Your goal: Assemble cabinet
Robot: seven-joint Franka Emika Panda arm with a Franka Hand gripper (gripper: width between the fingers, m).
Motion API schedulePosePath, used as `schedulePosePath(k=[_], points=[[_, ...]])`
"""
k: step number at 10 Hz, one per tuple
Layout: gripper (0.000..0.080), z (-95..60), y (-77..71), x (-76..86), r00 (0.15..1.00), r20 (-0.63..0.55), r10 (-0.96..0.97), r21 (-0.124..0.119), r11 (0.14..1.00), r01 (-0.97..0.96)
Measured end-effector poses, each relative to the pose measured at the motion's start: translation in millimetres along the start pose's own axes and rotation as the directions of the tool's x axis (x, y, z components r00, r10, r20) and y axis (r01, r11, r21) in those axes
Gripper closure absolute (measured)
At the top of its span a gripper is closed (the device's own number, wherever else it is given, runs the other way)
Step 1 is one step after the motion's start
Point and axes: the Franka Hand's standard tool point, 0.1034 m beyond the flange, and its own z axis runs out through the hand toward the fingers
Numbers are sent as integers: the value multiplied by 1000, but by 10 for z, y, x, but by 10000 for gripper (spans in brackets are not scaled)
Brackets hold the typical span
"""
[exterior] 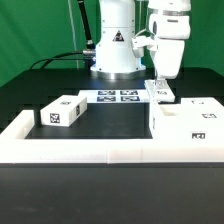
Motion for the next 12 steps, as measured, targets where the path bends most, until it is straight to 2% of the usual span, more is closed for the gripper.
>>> schedulePosePath(k=[2, 3, 4, 6, 8, 9, 10, 11, 12], points=[[731, 1, 4, -8, 1000, 0, -2, 0, 1000, 2], [731, -24, 102, -86, 999, -2, -50, -7, 999, 50], [731, -74, 182, -136, 999, 10, -41, 2, 999, 41], [731, -175, 319, -157, 999, 17, -34, -9, 999, 34], [731, -182, 331, -139, 1000, 7, -30, -34, 999, 30], [731, -177, 328, -141, 1000, 7, -30, -32, 999, 30], [731, -171, 342, -120, 1000, -2, -28, -47, 999, 28], [731, -138, 352, -112, 1000, -4, -24, -41, 999, 24], [731, -162, 402, -99, 1000, -7, -13, -52, 999, 12]])
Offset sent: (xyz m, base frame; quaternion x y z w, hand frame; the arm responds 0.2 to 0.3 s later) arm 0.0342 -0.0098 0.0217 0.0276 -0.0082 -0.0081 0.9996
